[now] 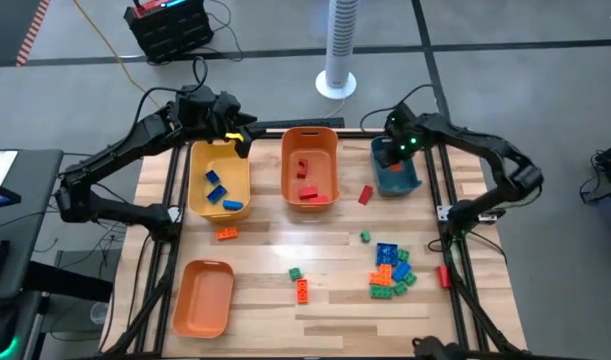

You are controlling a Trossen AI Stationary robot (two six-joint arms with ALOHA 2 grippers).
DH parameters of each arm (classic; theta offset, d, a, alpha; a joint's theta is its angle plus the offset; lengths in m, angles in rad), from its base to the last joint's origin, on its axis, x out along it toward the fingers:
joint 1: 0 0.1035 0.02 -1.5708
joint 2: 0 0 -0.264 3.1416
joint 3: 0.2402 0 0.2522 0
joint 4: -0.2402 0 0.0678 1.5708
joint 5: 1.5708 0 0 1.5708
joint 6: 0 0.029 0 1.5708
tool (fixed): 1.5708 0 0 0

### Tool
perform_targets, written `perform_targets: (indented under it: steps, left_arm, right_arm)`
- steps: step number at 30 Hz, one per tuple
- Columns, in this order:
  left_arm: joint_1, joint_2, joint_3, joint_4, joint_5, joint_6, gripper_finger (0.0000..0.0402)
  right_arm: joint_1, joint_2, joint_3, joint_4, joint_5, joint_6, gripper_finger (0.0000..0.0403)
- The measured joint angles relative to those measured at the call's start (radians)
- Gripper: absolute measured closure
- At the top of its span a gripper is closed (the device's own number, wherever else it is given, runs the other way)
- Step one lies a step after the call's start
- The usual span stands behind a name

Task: Sort blocks
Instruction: Put the orange game piece into the blue bin

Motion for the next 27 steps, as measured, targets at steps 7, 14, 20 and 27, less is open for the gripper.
perform_targets:
  steps: [7, 14, 20, 27]
  left_arm:
    - [0.0, 0.0, 0.0, -0.056, 0.01, -0.01, 0.0162]
    - [0.0, 0.0, 0.0, -0.059, 0.031, -0.004, 0.0162]
    - [-0.026, 0.0, 0.0, -0.095, 0.156, 0.046, 0.0162]
    - [-0.28, 0.034, 0.001, -0.136, 0.181, 0.107, 0.0162]
  right_arm:
    - [0.001, 0.028, 0.0, -0.022, -0.027, -0.027, 0.0189]
    - [0.012, -0.098, 0.0, -0.062, -0.027, -0.027, 0.0149]
    - [0.177, -0.319, 0.0, -0.06, -0.027, -0.027, 0.0149]
    - [0.437, -0.438, 0.001, -0.037, 0.097, 0.045, 0.0149]
